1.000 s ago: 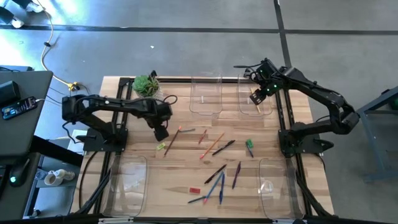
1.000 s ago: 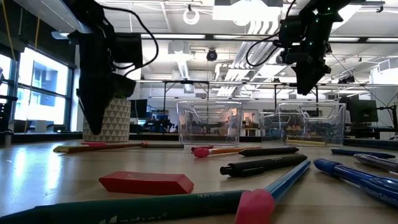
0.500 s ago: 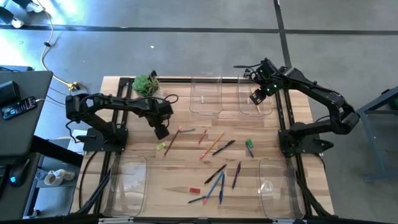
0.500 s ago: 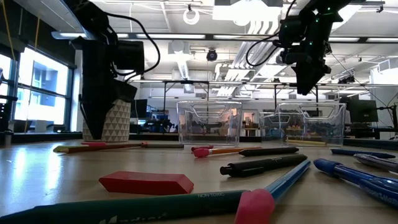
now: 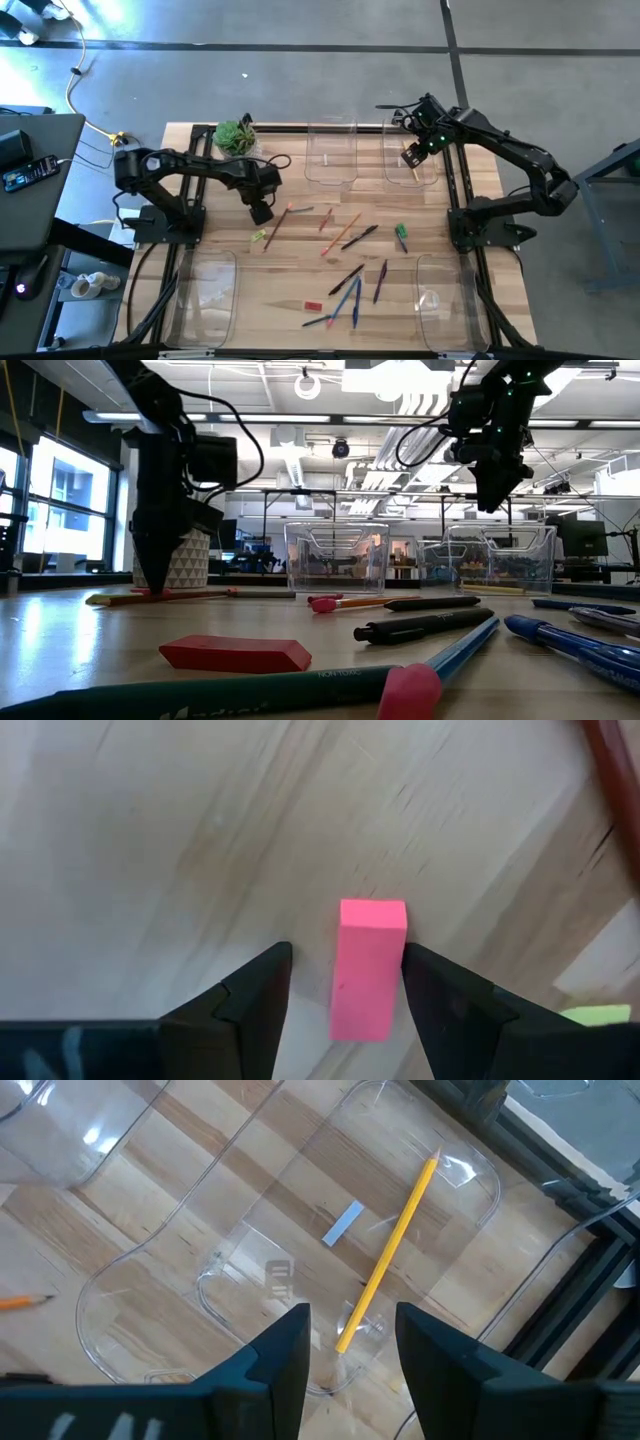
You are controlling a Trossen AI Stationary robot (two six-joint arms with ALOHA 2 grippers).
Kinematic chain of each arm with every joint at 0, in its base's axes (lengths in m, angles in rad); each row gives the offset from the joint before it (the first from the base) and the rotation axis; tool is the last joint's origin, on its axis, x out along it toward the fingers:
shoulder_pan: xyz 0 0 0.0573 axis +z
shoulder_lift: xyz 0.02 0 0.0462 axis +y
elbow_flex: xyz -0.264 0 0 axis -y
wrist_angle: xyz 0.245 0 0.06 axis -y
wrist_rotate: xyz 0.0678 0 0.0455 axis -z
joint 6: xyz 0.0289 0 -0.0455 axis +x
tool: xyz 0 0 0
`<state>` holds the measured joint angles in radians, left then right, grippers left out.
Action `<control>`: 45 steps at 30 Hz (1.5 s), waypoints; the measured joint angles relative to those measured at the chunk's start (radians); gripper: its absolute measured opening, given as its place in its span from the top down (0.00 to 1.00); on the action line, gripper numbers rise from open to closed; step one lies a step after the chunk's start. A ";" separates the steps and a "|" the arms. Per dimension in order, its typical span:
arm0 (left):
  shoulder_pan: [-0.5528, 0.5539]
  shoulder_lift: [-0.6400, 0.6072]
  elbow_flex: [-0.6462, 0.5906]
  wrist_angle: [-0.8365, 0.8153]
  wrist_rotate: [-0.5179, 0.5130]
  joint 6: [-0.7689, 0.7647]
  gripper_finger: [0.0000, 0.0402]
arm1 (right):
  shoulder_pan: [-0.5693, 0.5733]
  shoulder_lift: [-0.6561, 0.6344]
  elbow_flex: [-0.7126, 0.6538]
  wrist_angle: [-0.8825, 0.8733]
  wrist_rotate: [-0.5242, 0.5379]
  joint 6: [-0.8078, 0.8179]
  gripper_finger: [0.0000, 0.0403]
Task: Sort crayons/erasers/pens/pencils in bins
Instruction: Put the pink eraser into the bottom left transparent bin
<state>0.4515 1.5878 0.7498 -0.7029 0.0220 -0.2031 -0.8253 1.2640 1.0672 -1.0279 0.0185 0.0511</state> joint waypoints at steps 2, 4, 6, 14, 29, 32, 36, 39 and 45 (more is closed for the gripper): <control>0.000 0.002 0.000 0.000 -0.002 -0.004 0.54 | 0.000 0.000 0.000 0.000 0.000 0.001 0.65; -0.001 0.000 -0.001 0.001 -0.006 -0.004 0.56 | 0.000 0.000 0.000 0.000 0.000 0.001 0.65; -0.003 -0.002 -0.002 0.001 -0.011 -0.006 0.60 | 0.000 0.000 0.000 0.000 0.000 0.001 0.65; -0.002 -0.002 -0.002 0.003 -0.014 -0.029 0.85 | 0.000 -0.026 -0.001 0.000 0.000 -0.006 0.65; -0.007 -0.086 -0.009 0.004 0.025 -0.098 0.88 | 0.001 -0.060 -0.001 -0.003 0.000 -0.033 0.65; -0.010 -0.129 -0.008 -0.003 0.067 -0.128 0.88 | 0.001 -0.060 -0.001 -0.003 0.000 -0.033 0.65; -0.039 -0.195 -0.007 -0.020 0.076 -0.172 0.88 | 0.001 -0.060 -0.001 -0.003 0.000 -0.033 0.65; -0.068 -0.253 -0.006 -0.057 0.078 -0.211 0.88 | 0.001 -0.060 -0.001 -0.002 0.000 -0.033 0.65; -0.135 -0.388 -0.006 -0.164 0.094 -0.311 0.88 | 0.001 -0.060 -0.001 -0.002 0.000 -0.033 0.65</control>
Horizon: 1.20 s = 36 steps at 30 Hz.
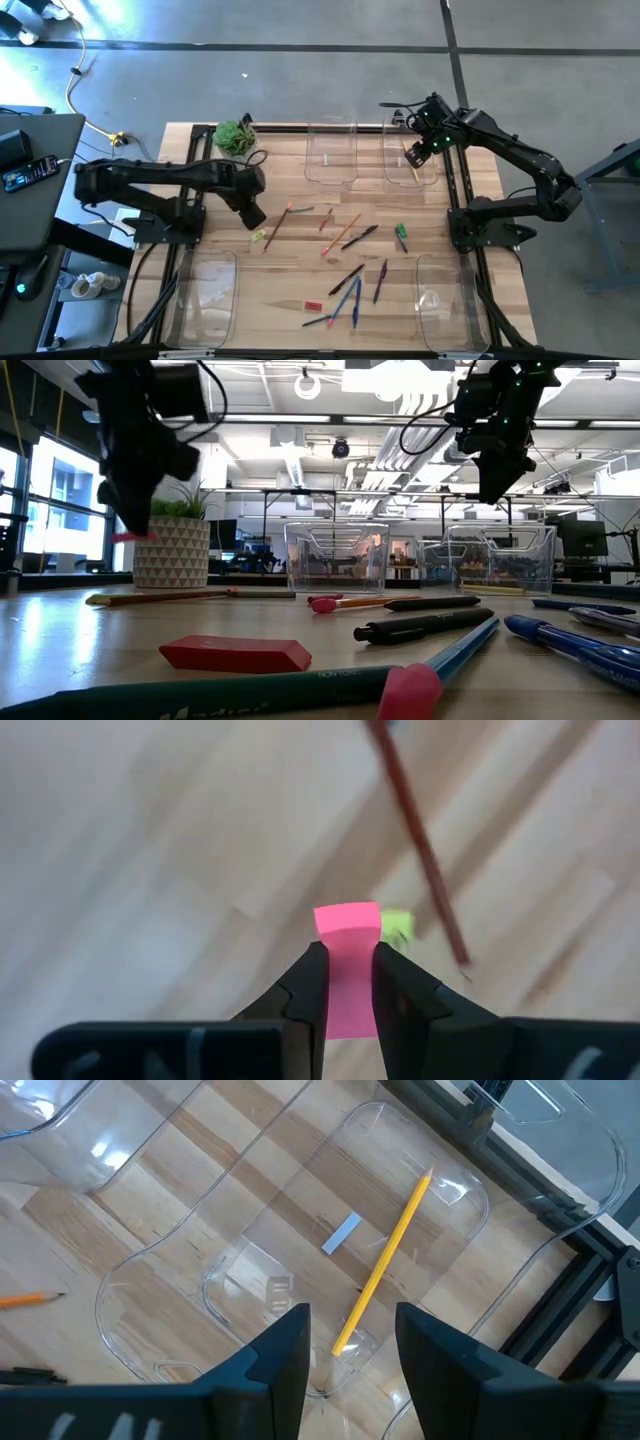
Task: Sort crayons/erasers/pens/pencils in bins
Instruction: Put the pink eraser into the bottom left transparent bin
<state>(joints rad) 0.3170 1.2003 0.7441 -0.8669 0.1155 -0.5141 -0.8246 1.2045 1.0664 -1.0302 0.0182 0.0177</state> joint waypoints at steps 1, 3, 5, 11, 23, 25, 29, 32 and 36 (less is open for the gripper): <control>-0.012 -0.023 0.000 -0.006 0.009 -0.019 0.88 | 0.000 0.000 0.000 0.000 0.000 0.000 0.65; -0.034 -0.064 0.000 -0.026 0.027 -0.057 0.88 | 0.000 0.000 0.000 0.000 0.000 0.000 0.65; -0.059 -0.106 0.001 -0.037 0.034 -0.093 0.88 | 0.000 0.000 0.000 0.000 0.000 0.000 0.65; -0.124 -0.175 0.068 -0.204 0.032 -0.165 0.88 | 0.000 0.000 0.000 0.003 0.000 0.000 0.65; -0.303 -0.182 0.258 -0.426 0.068 -0.319 0.88 | 0.000 0.000 0.000 0.003 0.000 0.003 0.65; -0.357 -0.182 0.266 -0.425 0.084 -0.376 0.88 | 0.000 0.000 0.000 0.003 0.000 0.003 0.65; -0.478 -0.182 0.270 -0.424 0.086 -0.493 0.88 | 0.000 0.000 0.000 0.003 0.000 0.003 0.65; -0.575 -0.181 0.270 -0.420 0.085 -0.594 0.88 | 0.000 0.000 0.000 0.003 0.000 0.003 0.65; -0.702 -0.174 0.270 -0.414 0.069 -0.745 0.88 | 0.000 0.000 0.000 0.003 0.000 0.003 0.65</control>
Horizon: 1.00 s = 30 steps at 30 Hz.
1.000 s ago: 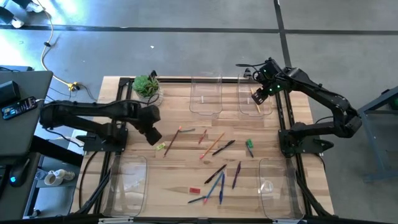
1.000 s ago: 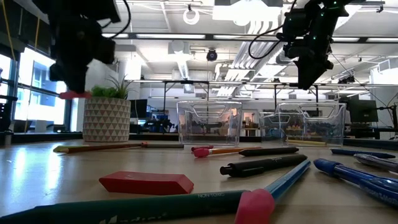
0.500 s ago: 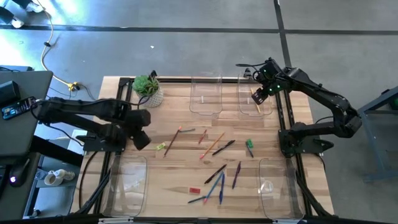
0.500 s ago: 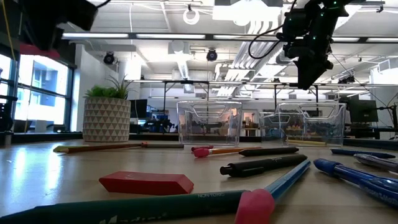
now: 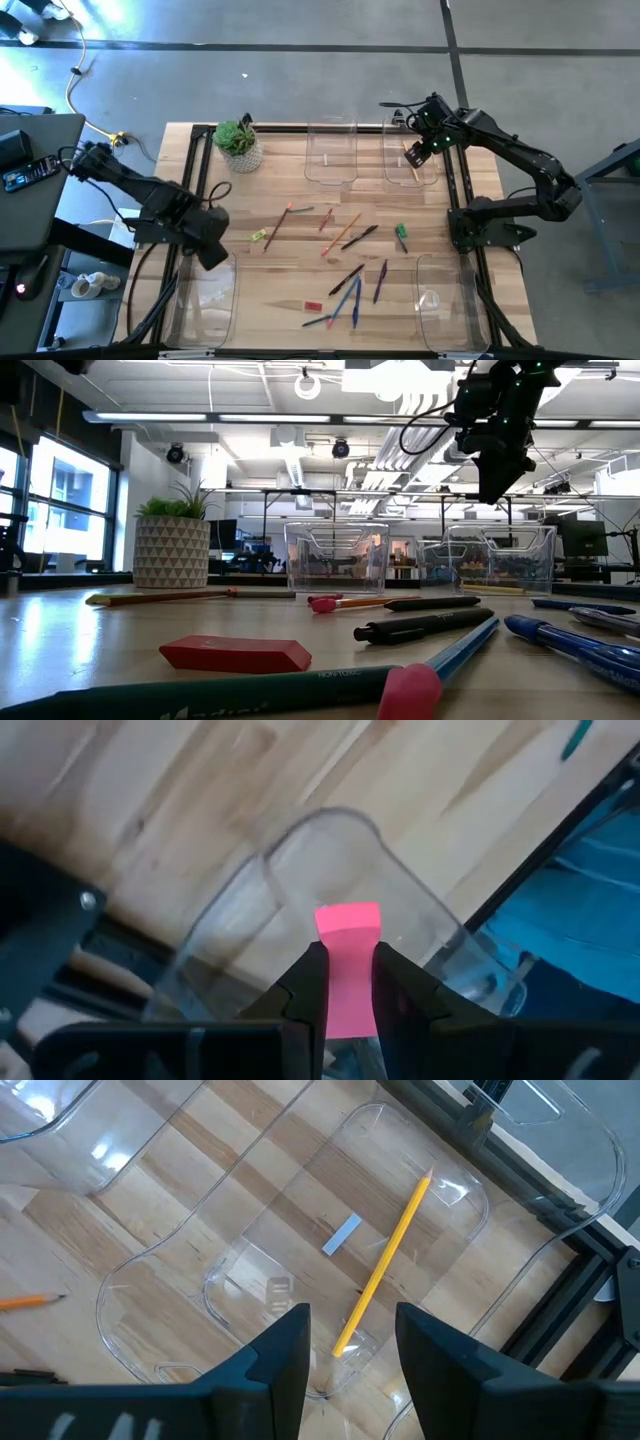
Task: Sort crayons/erasers/pens/pencils in bins
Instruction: Put the pink eraser into the bottom left transparent bin
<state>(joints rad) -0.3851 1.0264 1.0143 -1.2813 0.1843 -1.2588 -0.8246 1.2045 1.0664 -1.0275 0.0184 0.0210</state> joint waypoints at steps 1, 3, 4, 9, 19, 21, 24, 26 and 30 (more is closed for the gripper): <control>-0.031 0.006 0.000 0.001 -0.013 -0.038 0.88 | 0.000 0.000 0.000 0.000 0.000 0.000 0.65; -0.090 0.019 0.000 0.009 -0.044 -0.105 0.88 | 0.000 0.000 0.000 0.000 0.000 0.000 0.65; -0.116 0.027 0.000 0.018 -0.055 -0.135 0.88 | 0.000 0.000 0.000 0.000 0.000 0.000 0.65; -0.224 0.091 0.000 0.078 -0.101 -0.254 0.88 | 0.000 0.000 0.000 0.000 0.000 0.000 0.65; -0.358 0.274 0.000 0.135 -0.098 -0.415 0.88 | 0.000 0.000 0.000 0.000 0.000 0.000 0.65; -0.368 0.306 0.000 0.145 -0.098 -0.446 0.88 | 0.000 0.000 0.000 0.001 0.000 0.001 0.65; -0.381 0.352 -0.001 0.145 -0.091 -0.489 0.88 | 0.000 0.000 0.000 0.003 0.000 0.001 0.65; -0.386 0.383 -0.001 0.146 -0.091 -0.513 0.88 | 0.000 0.000 0.000 0.003 0.000 0.005 0.65; -0.394 0.435 -0.001 0.145 -0.087 -0.538 0.88 | 0.000 0.000 0.000 0.003 0.000 0.005 0.65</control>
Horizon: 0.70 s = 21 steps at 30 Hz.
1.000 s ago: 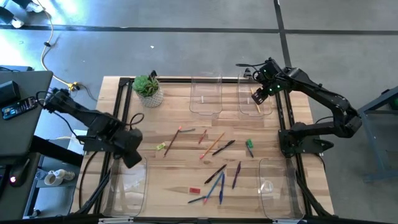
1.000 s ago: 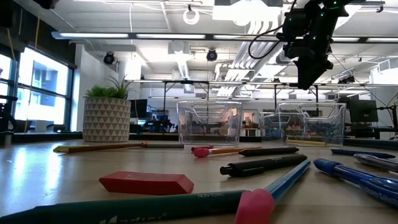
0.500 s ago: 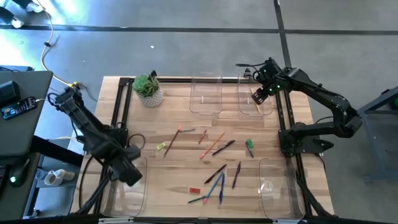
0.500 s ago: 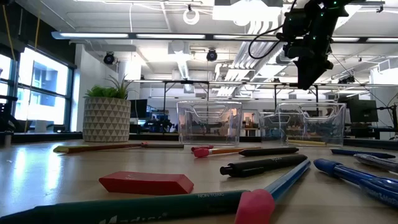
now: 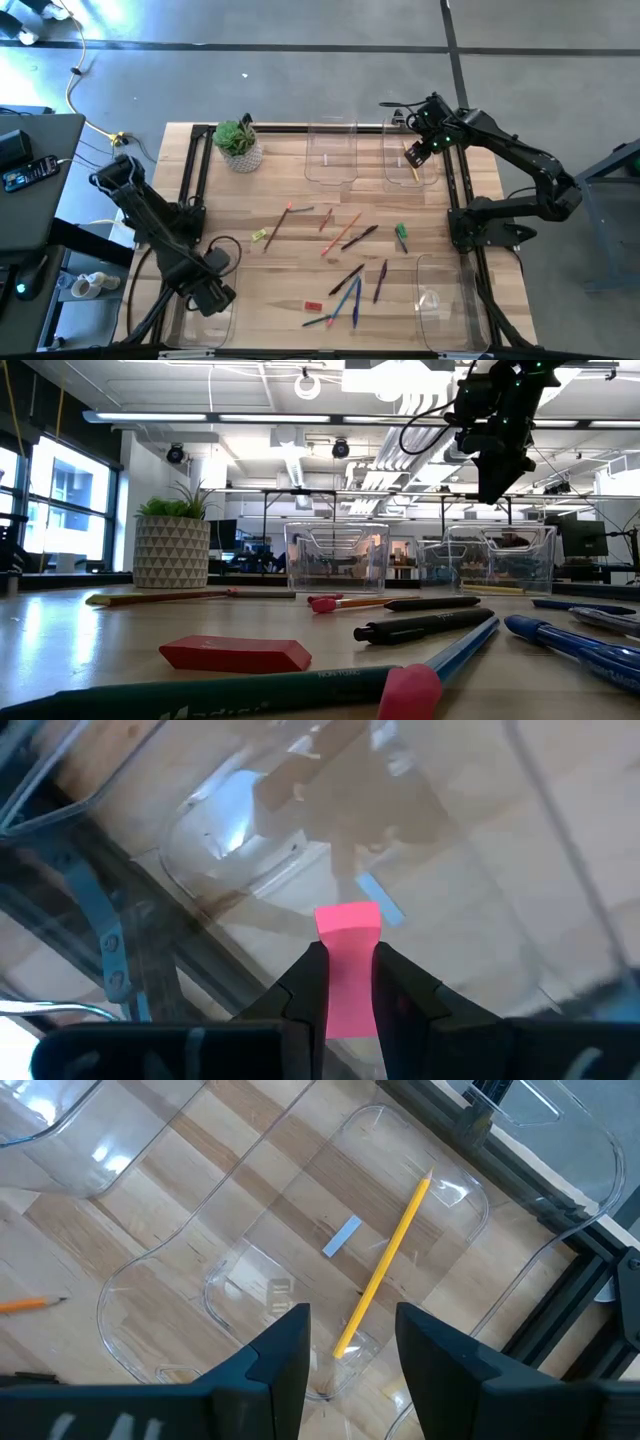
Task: Sort crayons/erasers/pens/pencils in bins
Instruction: Put the pink eraser into the bottom left transparent bin
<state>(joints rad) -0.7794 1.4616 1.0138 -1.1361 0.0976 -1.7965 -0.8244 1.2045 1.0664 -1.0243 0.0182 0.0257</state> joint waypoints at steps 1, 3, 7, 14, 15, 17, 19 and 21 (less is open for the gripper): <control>-0.002 0.012 0.000 0.000 0.000 -0.005 0.88 | 0.000 0.000 0.000 0.000 0.000 0.000 0.65; -0.006 0.033 0.000 -0.001 0.000 -0.009 0.88 | 0.000 0.000 0.000 0.000 0.000 0.000 0.65; -0.009 0.075 0.000 0.006 0.000 -0.017 0.88 | 0.000 0.000 0.000 -0.001 0.000 0.000 0.65; -0.009 0.107 0.000 0.023 -0.002 -0.017 0.87 | 0.000 0.000 0.000 -0.001 0.000 0.000 0.65; -0.009 0.108 0.000 0.023 -0.005 -0.018 0.87 | 0.000 0.000 0.000 -0.001 0.000 0.000 0.65; -0.009 0.109 0.000 0.024 -0.005 -0.017 0.86 | 0.000 0.000 0.000 -0.001 0.000 0.000 0.65; -0.009 0.109 0.000 0.024 -0.004 -0.018 0.83 | 0.000 0.000 0.000 -0.001 0.000 0.000 0.65; -0.009 0.109 0.000 0.029 -0.004 -0.018 0.80 | 0.000 0.000 0.000 -0.001 0.000 0.000 0.65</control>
<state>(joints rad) -0.7883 1.5707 1.0134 -1.1073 0.0933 -1.8141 -0.8244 1.2049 1.0664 -1.0256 0.0181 0.0257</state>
